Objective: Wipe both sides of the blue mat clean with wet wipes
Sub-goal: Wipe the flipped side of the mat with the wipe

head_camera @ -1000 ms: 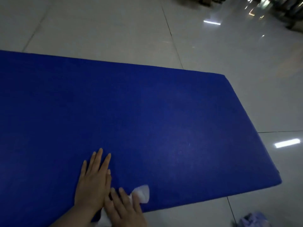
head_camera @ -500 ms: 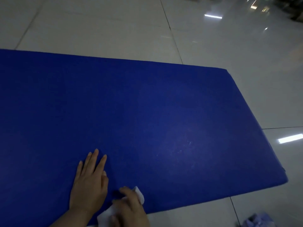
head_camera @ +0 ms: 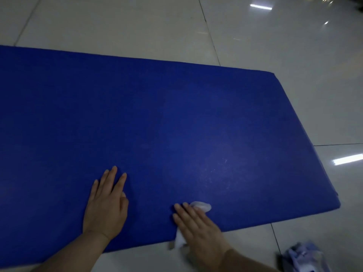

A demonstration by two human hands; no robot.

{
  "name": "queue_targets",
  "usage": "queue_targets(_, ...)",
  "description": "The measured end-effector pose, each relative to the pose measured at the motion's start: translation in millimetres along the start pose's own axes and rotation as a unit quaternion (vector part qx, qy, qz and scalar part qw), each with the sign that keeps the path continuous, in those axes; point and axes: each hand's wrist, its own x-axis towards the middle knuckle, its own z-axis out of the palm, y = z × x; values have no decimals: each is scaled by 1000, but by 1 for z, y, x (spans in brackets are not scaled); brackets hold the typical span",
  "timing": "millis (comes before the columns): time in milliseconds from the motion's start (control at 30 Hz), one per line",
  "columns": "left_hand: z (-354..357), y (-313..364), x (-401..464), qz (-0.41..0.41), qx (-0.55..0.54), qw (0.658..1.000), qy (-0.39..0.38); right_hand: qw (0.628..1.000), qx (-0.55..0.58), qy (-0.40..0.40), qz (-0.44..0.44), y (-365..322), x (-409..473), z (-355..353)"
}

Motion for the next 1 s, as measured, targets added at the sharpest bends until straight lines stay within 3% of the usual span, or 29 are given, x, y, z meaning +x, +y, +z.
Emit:
queue_targets(100,0,1,0,-5,-1,1000,-3,995,-79,-52,-13,60,-39,-4)
queue_targets(233,-1,6,0,-12,22,1000,8,991,-45,-119,37,100,-68,-3)
queue_targets(333,0,35,6,-21,6,1000,22,994,-25,-98,45,92,-66,0)
queue_targets(467,7,122,22,68,-72,995,8,998,25,-52,-13,58,-26,-4)
queue_targets(567,9,166,37,60,-128,990,14,995,48,-73,-41,45,3,-7)
queue_targets(733,33,155,40,55,-10,998,-31,998,-1,-23,-52,63,-12,2)
queue_targets(867,38,150,40,55,-5,996,-73,995,-72,17,-66,96,-40,12)
queue_targets(1000,39,151,41,53,-2,997,-55,995,-74,11,-72,136,-73,13)
